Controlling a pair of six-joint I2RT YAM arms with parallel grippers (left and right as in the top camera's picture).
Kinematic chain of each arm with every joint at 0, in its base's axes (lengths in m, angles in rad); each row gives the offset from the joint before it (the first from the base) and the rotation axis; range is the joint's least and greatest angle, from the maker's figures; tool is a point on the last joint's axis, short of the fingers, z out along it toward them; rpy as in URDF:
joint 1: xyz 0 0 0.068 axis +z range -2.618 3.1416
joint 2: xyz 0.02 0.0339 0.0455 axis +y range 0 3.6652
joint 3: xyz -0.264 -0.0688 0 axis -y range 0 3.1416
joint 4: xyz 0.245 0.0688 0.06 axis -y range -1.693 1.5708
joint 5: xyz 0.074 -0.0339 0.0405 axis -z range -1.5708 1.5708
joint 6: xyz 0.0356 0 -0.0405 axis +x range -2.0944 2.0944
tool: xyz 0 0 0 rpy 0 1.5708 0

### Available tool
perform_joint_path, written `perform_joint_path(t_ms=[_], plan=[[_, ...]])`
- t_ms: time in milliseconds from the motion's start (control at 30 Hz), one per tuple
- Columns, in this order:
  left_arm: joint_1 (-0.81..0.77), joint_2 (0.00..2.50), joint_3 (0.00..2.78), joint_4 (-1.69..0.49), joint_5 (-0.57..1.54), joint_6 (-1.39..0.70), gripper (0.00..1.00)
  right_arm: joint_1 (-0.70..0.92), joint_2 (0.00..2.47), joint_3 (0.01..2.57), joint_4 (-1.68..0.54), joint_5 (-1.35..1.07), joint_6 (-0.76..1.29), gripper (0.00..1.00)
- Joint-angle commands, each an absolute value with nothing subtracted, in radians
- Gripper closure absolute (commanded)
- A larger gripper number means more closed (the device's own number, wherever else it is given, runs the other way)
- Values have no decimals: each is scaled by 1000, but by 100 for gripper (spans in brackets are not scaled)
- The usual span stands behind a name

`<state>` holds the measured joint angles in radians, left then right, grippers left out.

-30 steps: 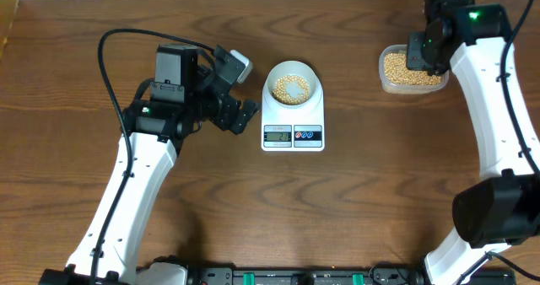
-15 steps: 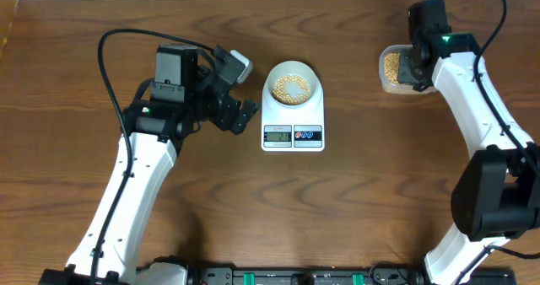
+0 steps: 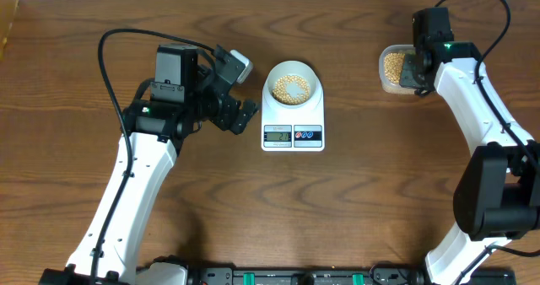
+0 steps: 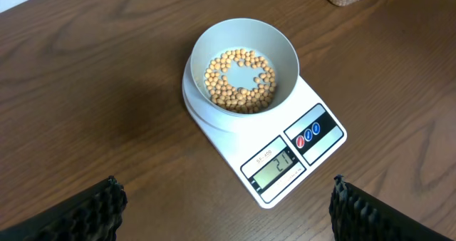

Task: Scoop item into bowl and weigh 50g on scale
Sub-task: 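Scoop more soybeans from the tub with the red scoop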

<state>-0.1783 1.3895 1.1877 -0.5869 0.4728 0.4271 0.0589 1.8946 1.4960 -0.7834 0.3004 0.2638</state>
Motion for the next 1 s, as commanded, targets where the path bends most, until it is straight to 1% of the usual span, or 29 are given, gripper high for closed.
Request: perform_joint_path(t_ms=[0, 467, 733, 967], plan=[[-176, 1388, 1184, -587, 486, 445, 6, 51, 1899, 1485, -778, 227, 272, 99], [-176, 1388, 1184, -587, 486, 445, 6, 41, 1899, 1485, -761, 47, 230, 99], [-176, 1388, 1184, -587, 486, 445, 6, -34, 1899, 1485, -719, -184, 218, 99], [-176, 1388, 1184, -587, 486, 445, 6, -95, 1899, 1485, -717, -291, 204, 99]])
